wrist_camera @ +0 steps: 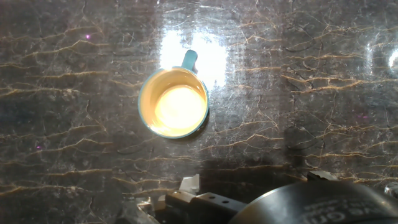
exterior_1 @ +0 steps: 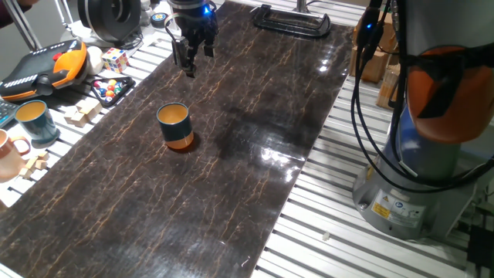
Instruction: Pick up the cup
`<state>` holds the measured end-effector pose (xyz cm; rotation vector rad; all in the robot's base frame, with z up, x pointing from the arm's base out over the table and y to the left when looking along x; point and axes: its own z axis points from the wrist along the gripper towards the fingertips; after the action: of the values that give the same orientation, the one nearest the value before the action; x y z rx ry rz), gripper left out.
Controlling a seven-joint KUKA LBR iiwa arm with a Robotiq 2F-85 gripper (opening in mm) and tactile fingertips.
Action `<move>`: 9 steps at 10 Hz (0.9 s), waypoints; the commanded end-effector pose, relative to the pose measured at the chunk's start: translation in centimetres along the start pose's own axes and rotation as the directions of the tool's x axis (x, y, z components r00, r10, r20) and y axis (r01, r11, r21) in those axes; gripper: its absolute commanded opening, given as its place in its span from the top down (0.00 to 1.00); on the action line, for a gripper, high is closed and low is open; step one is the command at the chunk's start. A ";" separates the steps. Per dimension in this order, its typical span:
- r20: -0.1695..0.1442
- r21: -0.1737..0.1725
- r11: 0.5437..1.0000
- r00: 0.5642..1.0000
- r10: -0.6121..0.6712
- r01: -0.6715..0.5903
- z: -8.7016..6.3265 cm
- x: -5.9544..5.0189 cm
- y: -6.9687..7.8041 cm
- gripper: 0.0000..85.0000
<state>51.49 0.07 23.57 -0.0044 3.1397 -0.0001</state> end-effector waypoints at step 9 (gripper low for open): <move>0.015 0.022 1.000 1.000 -0.013 0.013 -0.3 0.1 0.4 0.99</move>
<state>51.43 0.47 23.85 -0.0253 3.1243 -0.0336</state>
